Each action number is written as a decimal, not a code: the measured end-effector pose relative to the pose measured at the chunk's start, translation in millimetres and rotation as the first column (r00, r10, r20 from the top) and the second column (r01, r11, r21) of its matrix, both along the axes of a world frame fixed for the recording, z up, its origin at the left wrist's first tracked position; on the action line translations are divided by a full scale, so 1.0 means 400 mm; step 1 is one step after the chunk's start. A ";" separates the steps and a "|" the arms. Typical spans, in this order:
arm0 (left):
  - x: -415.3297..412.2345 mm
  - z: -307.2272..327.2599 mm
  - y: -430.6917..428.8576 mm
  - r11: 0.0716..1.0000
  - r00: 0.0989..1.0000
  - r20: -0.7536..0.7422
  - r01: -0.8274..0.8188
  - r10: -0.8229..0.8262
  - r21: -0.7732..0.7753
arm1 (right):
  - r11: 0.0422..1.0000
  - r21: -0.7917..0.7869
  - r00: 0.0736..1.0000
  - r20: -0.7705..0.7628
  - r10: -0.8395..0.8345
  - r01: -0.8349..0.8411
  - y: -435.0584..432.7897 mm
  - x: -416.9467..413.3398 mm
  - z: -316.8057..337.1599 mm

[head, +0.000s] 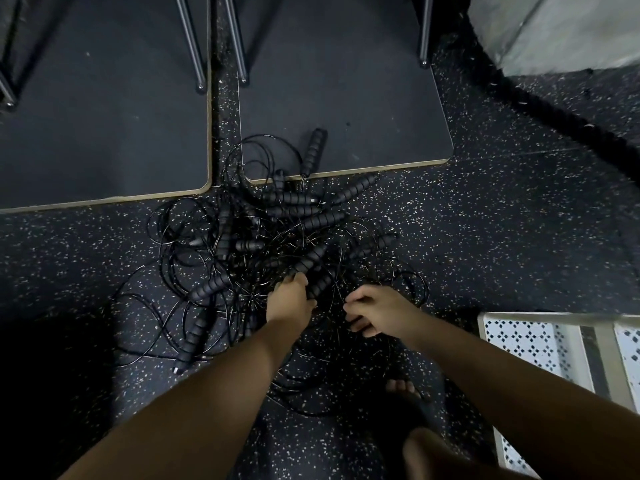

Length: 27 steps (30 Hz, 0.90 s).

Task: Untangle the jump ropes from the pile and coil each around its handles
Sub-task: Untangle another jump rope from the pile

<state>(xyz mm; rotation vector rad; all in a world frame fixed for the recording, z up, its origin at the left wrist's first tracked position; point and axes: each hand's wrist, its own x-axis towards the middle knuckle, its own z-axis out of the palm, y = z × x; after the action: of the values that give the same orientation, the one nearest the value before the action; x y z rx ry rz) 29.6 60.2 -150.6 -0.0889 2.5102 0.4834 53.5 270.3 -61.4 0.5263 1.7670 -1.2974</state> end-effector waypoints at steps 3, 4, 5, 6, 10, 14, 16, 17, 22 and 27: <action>-0.011 0.007 -0.002 1.000 0.999 0.036 -0.015 0.016 -0.007 | 1.000 0.006 1.000 0.001 -0.001 0.001 -0.003 -0.008 0.002; -0.015 0.013 -0.002 1.000 0.998 0.057 -0.031 0.031 0.005 | 1.000 0.009 1.000 -0.001 -0.003 0.003 -0.003 -0.011 0.006; -0.019 0.024 0.000 0.999 0.996 0.082 -0.047 0.045 0.023 | 1.000 0.013 1.000 -0.001 -0.007 0.007 -0.002 -0.013 0.011; -0.022 0.037 -0.002 0.997 0.993 0.106 -0.061 0.056 0.042 | 1.000 0.015 1.000 0.000 -0.009 0.009 -0.001 -0.016 0.017; -0.034 0.126 -0.033 0.987 0.984 0.149 -0.114 0.097 0.110 | 0.998 0.040 0.999 0.014 0.050 -0.050 -0.010 -0.032 0.061; -0.063 0.278 -0.072 0.983 0.988 0.108 -0.127 0.113 0.135 | 0.981 0.077 0.984 0.015 0.178 -0.179 -0.033 -0.071 0.154; -0.077 0.362 -0.095 0.973 0.990 0.064 -0.139 0.129 0.183 | 0.976 0.077 0.978 -0.005 0.207 -0.206 -0.051 -0.101 0.221; -0.080 0.410 -0.108 0.968 0.989 0.033 -0.146 0.143 0.206 | 0.976 0.071 0.978 -0.019 0.209 -0.207 -0.063 -0.117 0.260; -0.090 0.636 -0.152 0.944 0.966 -0.099 -0.207 0.238 0.256 | 0.987 0.010 0.983 -0.090 0.158 -0.158 -0.135 -0.171 0.469; -0.065 0.831 -0.198 0.881 0.930 -0.089 -0.303 0.357 0.363 | 0.979 -0.003 0.972 -0.122 0.200 -0.202 -0.188 -0.185 0.690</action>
<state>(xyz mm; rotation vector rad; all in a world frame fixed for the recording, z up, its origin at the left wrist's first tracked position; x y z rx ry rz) 3.6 -18.8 181.7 -0.3634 2.5240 1.1022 -20.5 195.1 214.7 0.2563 1.8553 -1.2209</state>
